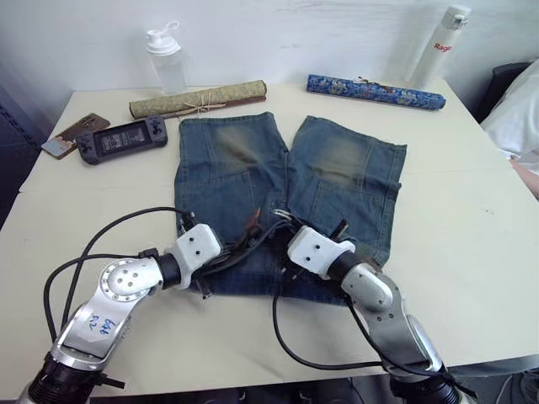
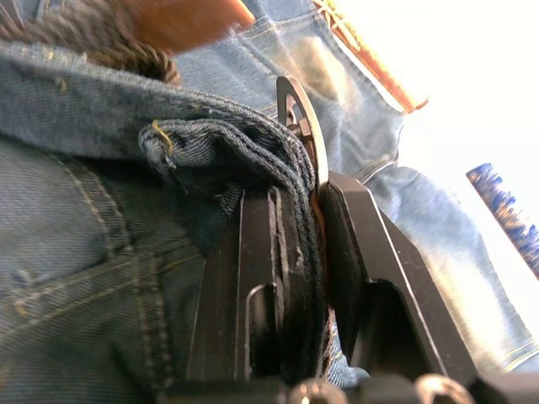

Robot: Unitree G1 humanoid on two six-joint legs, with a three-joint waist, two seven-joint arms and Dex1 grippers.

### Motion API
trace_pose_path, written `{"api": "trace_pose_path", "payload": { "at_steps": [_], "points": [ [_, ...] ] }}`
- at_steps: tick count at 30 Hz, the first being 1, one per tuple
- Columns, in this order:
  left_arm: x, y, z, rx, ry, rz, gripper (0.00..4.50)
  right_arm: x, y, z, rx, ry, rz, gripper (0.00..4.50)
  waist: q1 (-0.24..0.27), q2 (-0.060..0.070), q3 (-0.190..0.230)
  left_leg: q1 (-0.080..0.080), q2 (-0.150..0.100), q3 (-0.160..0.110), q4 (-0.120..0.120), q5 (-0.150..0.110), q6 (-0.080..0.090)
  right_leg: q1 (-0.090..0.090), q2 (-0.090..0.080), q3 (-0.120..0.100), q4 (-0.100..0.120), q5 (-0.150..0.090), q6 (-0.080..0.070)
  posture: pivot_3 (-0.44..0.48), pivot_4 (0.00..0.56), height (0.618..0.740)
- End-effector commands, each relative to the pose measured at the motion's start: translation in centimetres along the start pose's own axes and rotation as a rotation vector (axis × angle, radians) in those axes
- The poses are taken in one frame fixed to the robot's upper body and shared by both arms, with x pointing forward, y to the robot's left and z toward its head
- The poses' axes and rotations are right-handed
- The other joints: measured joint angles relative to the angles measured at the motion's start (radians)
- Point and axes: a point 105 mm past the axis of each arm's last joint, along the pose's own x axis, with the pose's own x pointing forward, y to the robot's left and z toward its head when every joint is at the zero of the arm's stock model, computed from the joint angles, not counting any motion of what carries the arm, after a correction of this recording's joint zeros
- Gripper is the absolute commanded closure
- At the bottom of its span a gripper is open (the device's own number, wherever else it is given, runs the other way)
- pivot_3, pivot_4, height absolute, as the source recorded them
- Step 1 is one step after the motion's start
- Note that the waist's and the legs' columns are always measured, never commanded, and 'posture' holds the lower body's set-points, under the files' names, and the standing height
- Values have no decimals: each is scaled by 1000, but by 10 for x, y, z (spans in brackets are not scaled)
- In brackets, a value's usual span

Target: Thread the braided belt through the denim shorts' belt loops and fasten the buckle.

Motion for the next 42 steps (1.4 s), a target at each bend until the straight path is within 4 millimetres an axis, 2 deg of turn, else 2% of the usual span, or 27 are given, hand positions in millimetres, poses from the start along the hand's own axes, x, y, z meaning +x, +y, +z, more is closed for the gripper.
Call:
{"api": "trace_pose_path", "payload": {
  "at_steps": [1, 8, 13, 16, 26, 31, 36, 40, 42],
  "points": [
    [-6, 11, 10, 75, -20, -27, 4500, -3, -14, 16, -100, -80, -36, 4377, 0, 0, 0, 0, 0, 1, 0, 2, 1, -1, 0, -1, 1, 0, 0, 0, 150, 717],
    [-7, 16, 17, 142, -28, -76, 4500, -4, -12, 22, -165, -120, -12, 4377, -1, 0, 0, 0, 0, 4, 1, 2, 2, -1, 5, -2, 1, 0, 0, 0, 150, 717],
    [-12, 33, 19, 155, -16, -56, 4500, -5, -13, 20, -159, -114, -21, 4377, -1, 0, 0, 0, 2, 5, 2, 2, 1, -2, 9, 0, 2, 0, 0, 0, 150, 717],
    [-13, 37, 19, 176, -7, -65, 4500, -5, -12, 22, -166, -123, -18, 4377, -1, 0, 0, 0, 2, 5, 2, 2, 1, -2, 10, 1, 2, 0, 0, 0, 150, 717],
    [-9, 27, 25, 218, -20, -127, 4500, -3, -15, 26, -155, -132, -35, 4377, -1, 0, 0, 0, 2, 6, 3, 2, 1, -2, 11, 2, 4, 0, 0, 0, 150, 717],
    [-7, 27, 25, 235, -15, -134, 4500, -2, -9, 32, -212, -164, -3, 4377, -1, 0, 0, 0, 2, 6, 4, 2, 2, -3, 11, 2, 8, 0, 0, 0, 150, 717],
    [-2, 29, 28, 248, -28, -129, 4500, -3, 0, 28, -271, -161, 54, 4377, -1, 0, 0, 0, 2, 6, 5, 2, 2, -3, 11, 3, 9, 0, 0, 0, 150, 717],
    [1, 37, 29, 193, -51, -71, 4500, -3, -3, 18, -163, -109, 22, 4377, 0, 0, 0, 0, 3, 6, 6, 2, 2, -3, 11, 3, 10, 0, 0, 0, 150, 717],
    [-3, 41, 25, 151, -45, -30, 4500, -4, -2, 14, -170, -93, 24, 4377, 0, 0, 0, 0, 3, 6, 6, 2, 2, -3, 12, 3, 10, 0, 0, 0, 150, 717]
  ]
}}
